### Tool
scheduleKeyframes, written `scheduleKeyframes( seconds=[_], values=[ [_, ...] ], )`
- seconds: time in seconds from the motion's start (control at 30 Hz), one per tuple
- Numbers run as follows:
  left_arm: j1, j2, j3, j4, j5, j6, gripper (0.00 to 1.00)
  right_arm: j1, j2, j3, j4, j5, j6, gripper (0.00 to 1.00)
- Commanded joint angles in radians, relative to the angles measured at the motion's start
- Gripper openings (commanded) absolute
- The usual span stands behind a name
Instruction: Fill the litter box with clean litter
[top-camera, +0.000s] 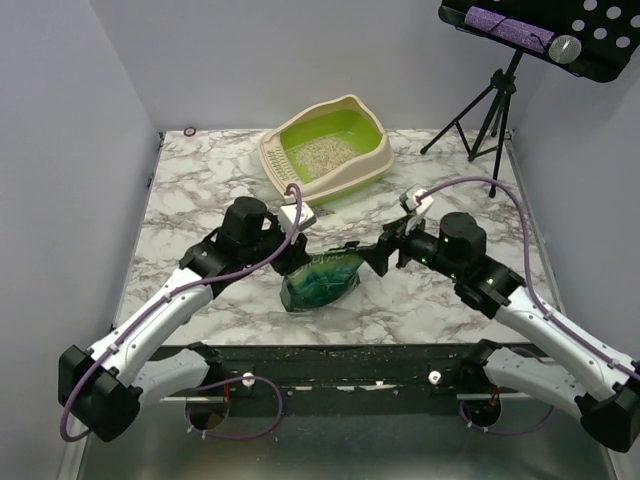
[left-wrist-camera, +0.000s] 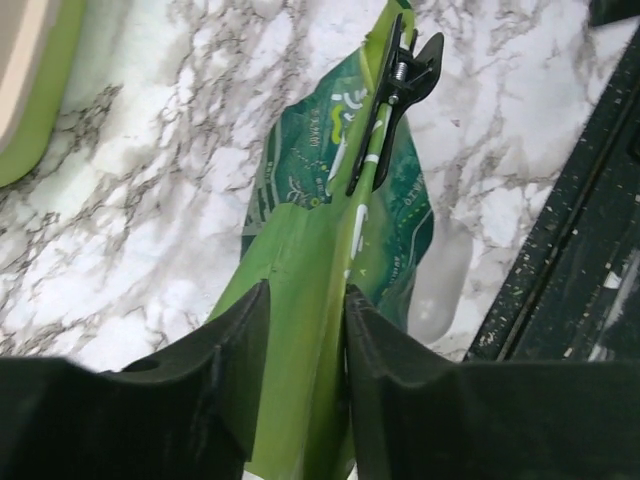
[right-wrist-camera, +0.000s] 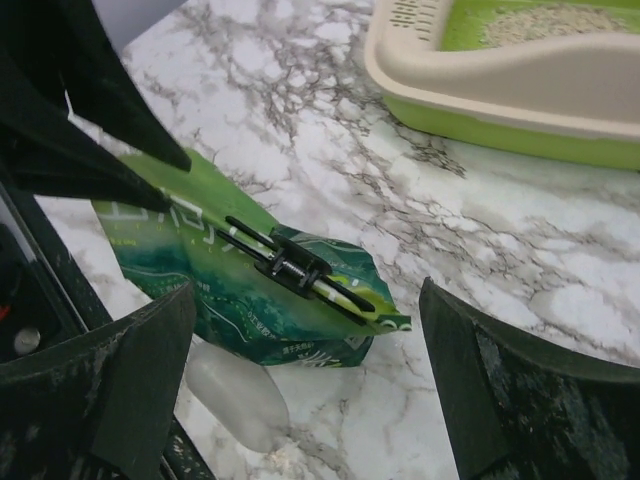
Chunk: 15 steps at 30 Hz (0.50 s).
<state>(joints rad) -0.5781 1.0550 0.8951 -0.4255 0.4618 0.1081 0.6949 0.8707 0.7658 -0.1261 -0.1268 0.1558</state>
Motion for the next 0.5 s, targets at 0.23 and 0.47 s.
scheduleKeyframes(
  seconds=[0.23, 0.47],
  values=[
    [-0.009, -0.134, -0.09, 0.155, -0.42, -0.091, 0.56, 0.008, 0.217, 0.187, -0.141, -0.347, -0.638, 1.0],
    [-0.057, -0.309, -0.159, 0.238, -0.653, -0.146, 0.64, 0.006, 0.258, 0.289, -0.276, -0.419, -0.855, 1.0]
  ],
)
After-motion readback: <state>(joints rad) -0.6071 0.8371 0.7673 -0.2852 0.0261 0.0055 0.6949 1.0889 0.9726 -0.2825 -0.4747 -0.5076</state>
